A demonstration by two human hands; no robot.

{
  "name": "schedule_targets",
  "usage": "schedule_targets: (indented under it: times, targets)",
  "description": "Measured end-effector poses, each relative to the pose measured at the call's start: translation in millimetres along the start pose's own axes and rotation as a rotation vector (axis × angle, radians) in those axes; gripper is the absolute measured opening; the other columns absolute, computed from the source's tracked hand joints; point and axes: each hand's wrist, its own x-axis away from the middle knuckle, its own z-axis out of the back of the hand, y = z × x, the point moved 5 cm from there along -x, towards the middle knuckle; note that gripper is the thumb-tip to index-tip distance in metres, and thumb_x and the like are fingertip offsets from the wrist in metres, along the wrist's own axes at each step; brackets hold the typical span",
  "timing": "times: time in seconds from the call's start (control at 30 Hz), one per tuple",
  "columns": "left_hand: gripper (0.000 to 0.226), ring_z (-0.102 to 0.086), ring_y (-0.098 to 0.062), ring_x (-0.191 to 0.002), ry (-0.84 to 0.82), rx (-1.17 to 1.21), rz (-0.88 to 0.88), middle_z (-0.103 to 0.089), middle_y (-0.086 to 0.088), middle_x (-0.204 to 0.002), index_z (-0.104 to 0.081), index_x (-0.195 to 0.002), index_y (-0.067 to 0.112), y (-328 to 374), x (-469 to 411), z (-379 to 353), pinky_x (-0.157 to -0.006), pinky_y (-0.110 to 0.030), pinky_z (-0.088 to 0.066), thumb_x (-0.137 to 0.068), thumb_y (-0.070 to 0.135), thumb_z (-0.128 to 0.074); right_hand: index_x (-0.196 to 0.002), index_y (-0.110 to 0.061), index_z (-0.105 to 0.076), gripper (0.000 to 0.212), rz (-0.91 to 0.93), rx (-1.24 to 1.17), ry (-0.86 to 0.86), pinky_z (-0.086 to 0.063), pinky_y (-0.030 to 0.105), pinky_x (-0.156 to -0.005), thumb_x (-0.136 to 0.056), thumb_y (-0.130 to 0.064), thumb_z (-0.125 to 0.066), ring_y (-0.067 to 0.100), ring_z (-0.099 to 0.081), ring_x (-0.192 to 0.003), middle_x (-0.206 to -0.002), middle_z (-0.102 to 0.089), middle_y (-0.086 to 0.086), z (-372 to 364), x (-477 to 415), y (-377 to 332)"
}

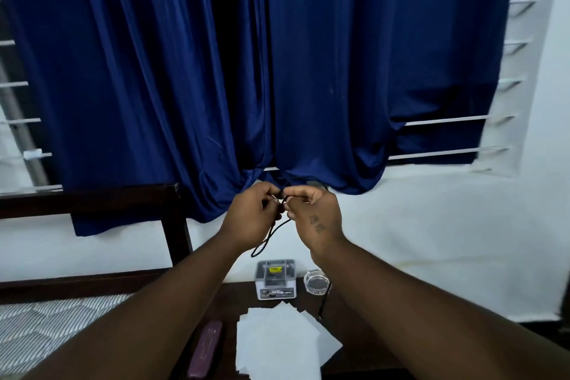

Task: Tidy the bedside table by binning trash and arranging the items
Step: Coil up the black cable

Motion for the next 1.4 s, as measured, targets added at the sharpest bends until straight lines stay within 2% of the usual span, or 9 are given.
schedule_targets:
  times: [0.1,0.23,0.37,0.47,0.73,0.83,1.1,1.33,1.4]
  targets:
    - [0.017,-0.069,-0.024,-0.077,-0.060,0.098,0.015,-0.075,-0.017,-0.091,-0.066,-0.103,0.009,19,9,-10,-0.078,-0.047,-0.060,-0.100,0.005,-0.050,-0.086,-0.020,-0.078,0.015,0.014,0.028,0.014,-0.064,0.043,-0.081,-0.088,-0.010,-0.069,0.026,-0.077,-0.081,-0.084,-0.079,0.002,23,16,-14]
    - [0.013,-0.061,-0.021,-0.070,-0.132,0.187,-0.004,-0.069,-0.016,-0.081,-0.062,-0.099,0.002,42,15,-25,-0.067,-0.036,-0.053,-0.104,0.010,-0.053,-0.084,-0.016,-0.076,0.009,0.034,0.050,0.025,-0.064,0.036,-0.071,-0.085,-0.010,-0.070,0.026,-0.077,-0.079,-0.078,-0.078,0.005,50,34,-29]
    - [0.018,-0.062,-0.024,-0.075,-0.187,0.217,0.014,-0.067,-0.026,-0.086,-0.057,-0.099,-0.001,58,18,-35,-0.067,-0.032,-0.055,-0.106,0.014,-0.051,-0.078,-0.020,-0.073,0.006,0.067,0.114,0.024,-0.062,0.043,-0.072,-0.082,-0.017,-0.070,0.022,-0.077,-0.071,-0.073,-0.077,0.003,70,44,-43]
    - [0.014,-0.058,-0.024,-0.075,-0.220,0.255,0.047,-0.063,-0.017,-0.083,-0.055,-0.098,0.000,65,21,-42,-0.068,-0.036,-0.051,-0.104,0.009,-0.046,-0.077,-0.019,-0.068,0.006,0.093,0.170,0.020,-0.061,0.047,-0.070,-0.079,-0.023,-0.073,0.020,-0.076,-0.064,-0.070,-0.076,0.004,81,46,-52]
    - [0.024,-0.047,-0.008,-0.058,-0.233,0.261,0.069,-0.059,0.004,-0.066,-0.060,-0.081,0.019,74,22,-47,-0.057,-0.023,-0.040,-0.087,0.004,-0.043,-0.077,-0.019,-0.070,0.007,0.117,0.268,0.011,-0.059,0.038,-0.061,-0.077,-0.025,-0.073,0.014,-0.074,-0.056,-0.068,-0.076,0.001,89,49,-60]
    - [0.022,-0.041,-0.005,-0.052,-0.235,0.347,0.090,-0.055,0.005,-0.061,-0.058,-0.075,0.019,75,21,-47,-0.049,-0.016,-0.036,-0.084,0.004,-0.044,-0.077,-0.021,-0.070,0.008,0.108,0.254,-0.010,-0.056,0.031,-0.056,-0.078,-0.029,-0.072,0.013,-0.073,-0.055,-0.068,-0.076,-0.001,88,49,-56]
    - [0.024,-0.037,-0.002,-0.048,-0.284,0.389,0.043,-0.051,0.008,-0.058,-0.056,-0.081,0.017,78,24,-47,-0.046,-0.013,-0.032,-0.103,0.010,-0.046,-0.080,-0.022,-0.065,0.010,0.149,0.218,0.016,-0.044,0.017,-0.042,-0.081,-0.029,-0.072,0.014,-0.073,-0.053,-0.067,-0.076,-0.002,90,44,-53]
    - [0.023,-0.037,-0.005,-0.053,-0.268,0.346,0.044,-0.052,0.001,-0.065,-0.056,-0.083,0.016,77,25,-47,-0.051,-0.019,-0.032,-0.104,0.012,-0.047,-0.102,-0.029,-0.052,0.025,0.158,0.216,0.025,-0.047,0.025,-0.050,-0.087,-0.030,-0.073,0.016,-0.072,-0.053,-0.072,-0.077,0.000,89,41,-49]
    - [0.022,-0.038,-0.004,-0.051,-0.256,0.329,0.049,-0.052,0.003,-0.062,-0.058,-0.083,0.016,76,25,-46,-0.052,-0.020,-0.032,-0.102,0.012,-0.048,-0.107,-0.030,-0.054,0.023,0.175,0.248,0.013,-0.047,0.021,-0.049,-0.091,-0.028,-0.070,0.012,-0.072,-0.054,-0.072,-0.077,-0.004,89,42,-49]
